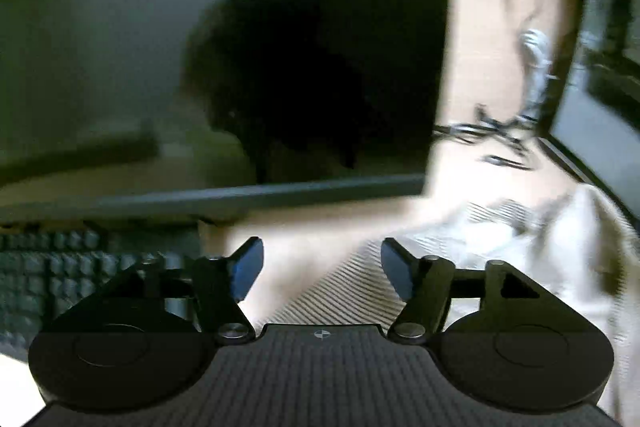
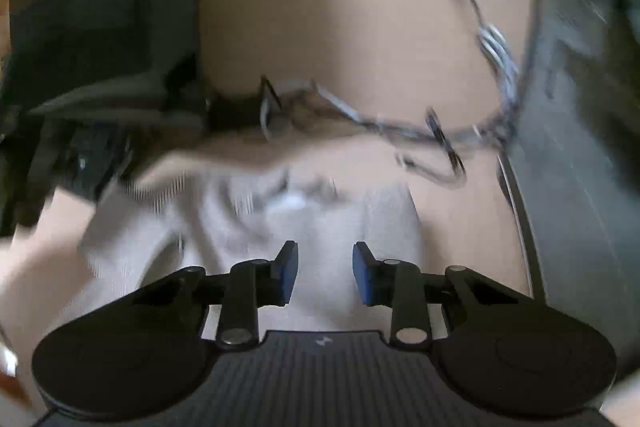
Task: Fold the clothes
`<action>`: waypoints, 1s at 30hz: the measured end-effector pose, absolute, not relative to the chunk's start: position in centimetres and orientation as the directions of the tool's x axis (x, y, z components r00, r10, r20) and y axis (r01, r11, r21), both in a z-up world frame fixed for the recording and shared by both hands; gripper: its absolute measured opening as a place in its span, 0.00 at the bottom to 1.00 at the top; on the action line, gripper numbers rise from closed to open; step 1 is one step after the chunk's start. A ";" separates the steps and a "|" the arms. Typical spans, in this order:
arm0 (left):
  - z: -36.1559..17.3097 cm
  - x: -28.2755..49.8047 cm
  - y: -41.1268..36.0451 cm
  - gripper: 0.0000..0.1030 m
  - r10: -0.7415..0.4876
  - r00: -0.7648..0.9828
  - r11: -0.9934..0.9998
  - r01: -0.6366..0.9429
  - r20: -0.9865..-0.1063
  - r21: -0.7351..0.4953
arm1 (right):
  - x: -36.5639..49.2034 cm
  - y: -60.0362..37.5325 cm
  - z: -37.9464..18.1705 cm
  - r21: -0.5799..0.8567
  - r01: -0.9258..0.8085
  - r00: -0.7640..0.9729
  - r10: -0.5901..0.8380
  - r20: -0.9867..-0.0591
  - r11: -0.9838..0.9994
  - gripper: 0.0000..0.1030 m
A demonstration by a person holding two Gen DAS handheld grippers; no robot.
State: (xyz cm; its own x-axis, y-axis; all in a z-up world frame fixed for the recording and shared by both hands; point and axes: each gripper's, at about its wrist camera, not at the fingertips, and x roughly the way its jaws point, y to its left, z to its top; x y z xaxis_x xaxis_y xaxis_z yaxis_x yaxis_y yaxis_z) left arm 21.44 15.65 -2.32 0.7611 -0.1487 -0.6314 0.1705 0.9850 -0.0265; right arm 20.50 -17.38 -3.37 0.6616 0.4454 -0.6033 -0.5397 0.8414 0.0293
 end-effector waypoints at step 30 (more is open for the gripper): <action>-5.6 18.9 13.5 0.94 -0.216 0.661 0.976 0.156 -0.718 -0.151 | 22.2 -17.1 -8.2 0.054 -0.482 0.592 0.370 -0.716 0.875 0.32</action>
State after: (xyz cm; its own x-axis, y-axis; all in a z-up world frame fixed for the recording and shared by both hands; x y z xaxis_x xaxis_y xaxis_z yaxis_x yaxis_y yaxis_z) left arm 18.90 13.48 -5.59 0.6611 -0.2164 -0.7184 0.1560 0.9762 -0.1506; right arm 22.23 -17.14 -8.19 0.5922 0.3704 -0.7156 -0.4818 0.8746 0.0541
